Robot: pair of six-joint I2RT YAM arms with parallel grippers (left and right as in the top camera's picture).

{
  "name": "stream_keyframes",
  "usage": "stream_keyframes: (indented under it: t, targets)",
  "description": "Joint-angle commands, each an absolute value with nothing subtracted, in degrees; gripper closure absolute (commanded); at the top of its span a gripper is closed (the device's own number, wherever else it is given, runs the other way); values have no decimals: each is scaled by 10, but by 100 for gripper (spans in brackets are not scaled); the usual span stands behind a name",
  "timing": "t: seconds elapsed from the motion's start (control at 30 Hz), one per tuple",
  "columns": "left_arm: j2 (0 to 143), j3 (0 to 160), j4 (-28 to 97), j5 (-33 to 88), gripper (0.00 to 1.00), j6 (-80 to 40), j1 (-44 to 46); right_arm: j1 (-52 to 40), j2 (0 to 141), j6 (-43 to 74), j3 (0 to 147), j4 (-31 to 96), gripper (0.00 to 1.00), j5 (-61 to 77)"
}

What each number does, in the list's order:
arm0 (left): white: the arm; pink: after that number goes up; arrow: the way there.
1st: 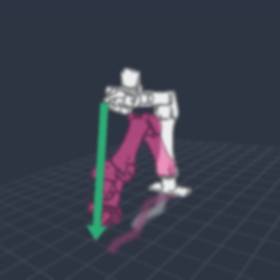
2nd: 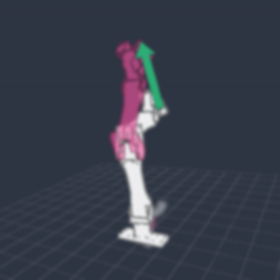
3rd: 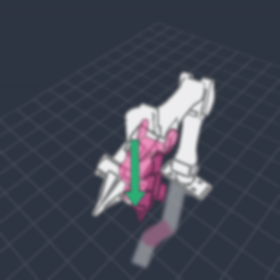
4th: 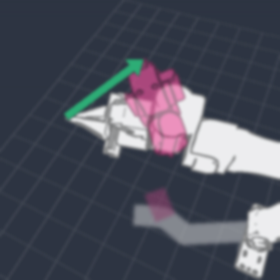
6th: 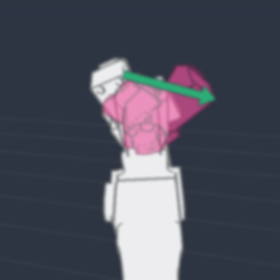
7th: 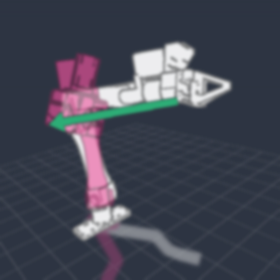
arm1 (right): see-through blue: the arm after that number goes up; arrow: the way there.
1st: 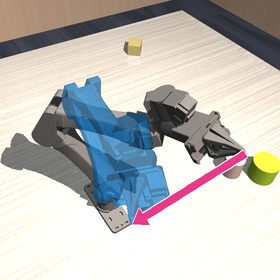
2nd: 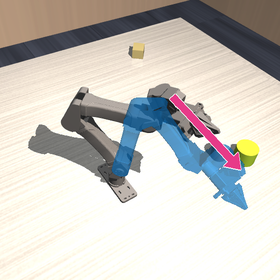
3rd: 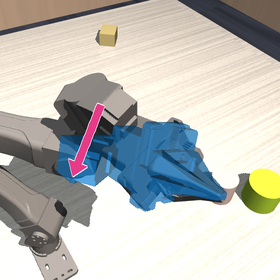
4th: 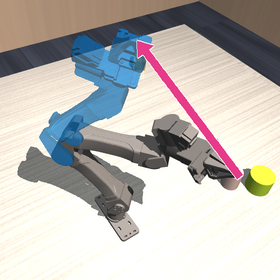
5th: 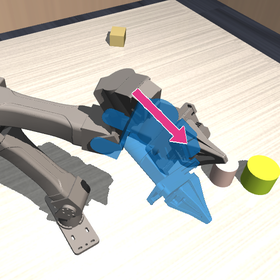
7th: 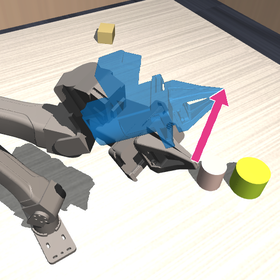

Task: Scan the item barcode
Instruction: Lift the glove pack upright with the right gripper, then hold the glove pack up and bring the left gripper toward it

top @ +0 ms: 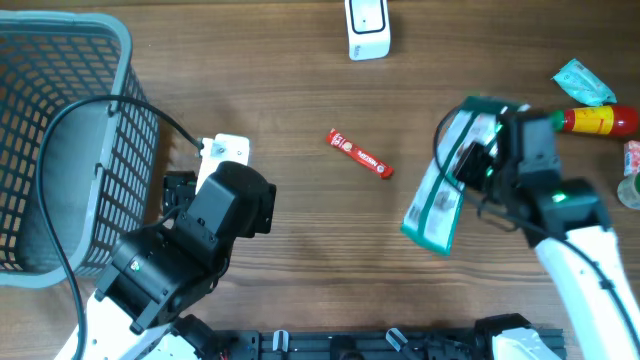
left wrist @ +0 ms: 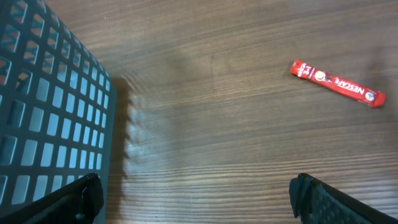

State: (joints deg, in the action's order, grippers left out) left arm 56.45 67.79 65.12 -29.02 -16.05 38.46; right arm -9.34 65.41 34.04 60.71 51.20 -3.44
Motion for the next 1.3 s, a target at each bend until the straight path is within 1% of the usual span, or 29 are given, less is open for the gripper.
stream_keyframes:
  t: [0.0,0.13,0.2,0.37,0.43,0.5,0.63,0.73,0.87,1.07,1.27]
  targets:
    - [564,680,650,-289,0,-170,383,-95,713,313,717,582,95,-68]
    - [564,680,650,-289,0,-170,383,-96,815,284,795,657,96,-78]
    - [564,680,650,-289,0,-170,383,-104,867,288,822,690,95,-118]
    - [564,680,650,-289,0,-170,383,-131,977,339,908,800,95,-228]
    - [564,680,650,-289,0,-170,383,-145,1005,327,939,819,96,-232]
    - [564,680,650,-289,0,-170,383,-163,1021,303,958,813,95,-223]
    - [564,680,650,-289,0,-170,383,-213,1031,251,961,738,95,-170]
    - [564,680,650,-289,0,-170,383,-232,1045,256,961,724,95,-167]
    - [564,680,650,-289,0,-170,383,-233,1070,277,961,726,95,-157]
    - [564,680,650,-289,0,-170,383,-220,1061,283,961,704,96,-89]
    - [564,680,650,-289,0,-170,383,-189,1041,226,961,676,96,3]
